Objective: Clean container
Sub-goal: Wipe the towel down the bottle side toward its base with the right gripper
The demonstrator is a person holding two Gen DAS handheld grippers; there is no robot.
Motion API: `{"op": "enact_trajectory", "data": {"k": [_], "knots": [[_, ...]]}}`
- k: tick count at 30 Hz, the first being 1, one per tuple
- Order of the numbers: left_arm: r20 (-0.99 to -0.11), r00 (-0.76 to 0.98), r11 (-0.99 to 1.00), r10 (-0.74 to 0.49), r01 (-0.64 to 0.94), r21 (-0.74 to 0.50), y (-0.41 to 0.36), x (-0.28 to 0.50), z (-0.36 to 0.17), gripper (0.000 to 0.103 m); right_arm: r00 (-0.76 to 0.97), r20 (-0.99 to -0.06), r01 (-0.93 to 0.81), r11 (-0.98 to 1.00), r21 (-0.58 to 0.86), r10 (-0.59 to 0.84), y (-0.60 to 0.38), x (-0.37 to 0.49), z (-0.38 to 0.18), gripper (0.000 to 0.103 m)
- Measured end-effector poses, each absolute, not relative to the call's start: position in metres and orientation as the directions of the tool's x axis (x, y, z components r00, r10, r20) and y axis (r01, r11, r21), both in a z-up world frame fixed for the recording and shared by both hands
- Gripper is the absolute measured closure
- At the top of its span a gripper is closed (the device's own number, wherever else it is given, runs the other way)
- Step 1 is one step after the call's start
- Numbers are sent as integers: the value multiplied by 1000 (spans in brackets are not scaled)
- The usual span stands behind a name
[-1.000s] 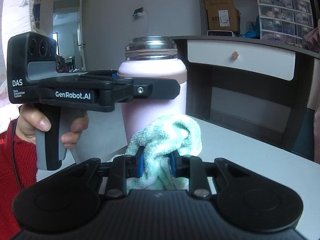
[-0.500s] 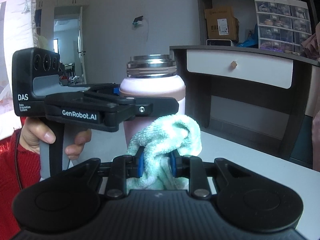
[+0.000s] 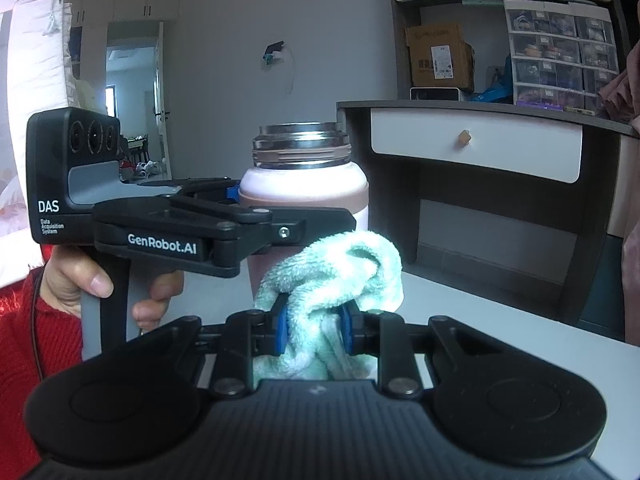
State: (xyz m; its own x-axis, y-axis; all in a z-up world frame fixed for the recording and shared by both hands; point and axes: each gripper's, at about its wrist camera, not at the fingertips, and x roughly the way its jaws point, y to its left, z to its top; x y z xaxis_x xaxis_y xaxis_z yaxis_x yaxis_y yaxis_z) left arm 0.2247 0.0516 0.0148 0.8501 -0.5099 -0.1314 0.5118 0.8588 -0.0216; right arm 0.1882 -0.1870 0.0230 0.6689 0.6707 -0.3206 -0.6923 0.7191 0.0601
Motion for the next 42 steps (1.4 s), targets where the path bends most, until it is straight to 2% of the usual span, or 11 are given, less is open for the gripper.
{"op": "enact_trajectory", "data": {"k": [29, 42], "knots": [[-132, 850, 859, -510, 512, -17, 55, 224, 13, 9, 614, -467, -695, 716, 63, 637, -171, 195, -16, 77], [-134, 854, 862, -503, 507, -11, 55, 223, 14, 9, 613, -486, -694, 719, 46, 623, -167, 188, -24, 76]]}}
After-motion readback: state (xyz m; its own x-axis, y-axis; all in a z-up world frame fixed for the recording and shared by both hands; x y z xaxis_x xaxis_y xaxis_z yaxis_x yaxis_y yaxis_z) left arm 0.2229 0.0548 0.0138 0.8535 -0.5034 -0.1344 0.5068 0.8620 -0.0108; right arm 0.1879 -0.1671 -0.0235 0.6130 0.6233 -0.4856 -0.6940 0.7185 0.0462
